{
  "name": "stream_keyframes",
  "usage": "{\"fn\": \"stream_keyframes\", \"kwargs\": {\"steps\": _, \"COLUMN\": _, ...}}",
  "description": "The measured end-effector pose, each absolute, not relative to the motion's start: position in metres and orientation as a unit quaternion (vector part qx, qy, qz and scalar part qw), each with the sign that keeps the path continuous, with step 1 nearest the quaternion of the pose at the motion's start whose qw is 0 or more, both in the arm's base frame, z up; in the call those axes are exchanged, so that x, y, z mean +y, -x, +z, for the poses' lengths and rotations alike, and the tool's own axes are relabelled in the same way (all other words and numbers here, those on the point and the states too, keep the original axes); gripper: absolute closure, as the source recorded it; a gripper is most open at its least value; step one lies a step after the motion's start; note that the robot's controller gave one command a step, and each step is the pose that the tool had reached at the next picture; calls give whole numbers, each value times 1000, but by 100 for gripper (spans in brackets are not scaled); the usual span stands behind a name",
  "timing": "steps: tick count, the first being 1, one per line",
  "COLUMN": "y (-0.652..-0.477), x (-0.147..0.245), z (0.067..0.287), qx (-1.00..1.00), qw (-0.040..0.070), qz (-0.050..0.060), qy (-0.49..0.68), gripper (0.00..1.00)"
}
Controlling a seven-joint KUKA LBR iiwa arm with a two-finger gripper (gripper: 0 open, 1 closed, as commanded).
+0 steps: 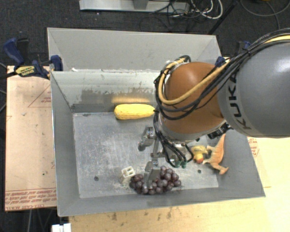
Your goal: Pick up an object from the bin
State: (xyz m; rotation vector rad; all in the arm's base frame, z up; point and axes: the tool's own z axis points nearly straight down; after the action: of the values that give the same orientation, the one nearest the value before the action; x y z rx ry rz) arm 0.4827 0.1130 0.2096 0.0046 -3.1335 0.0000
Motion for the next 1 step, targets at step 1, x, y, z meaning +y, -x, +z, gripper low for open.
{"fn": "stream_keyframes", "kwargs": {"steps": 1, "y": -485, "x": 112, "z": 213, "qx": -1000, "qw": 0, "qz": 0, "qy": 0, "gripper": 0}}
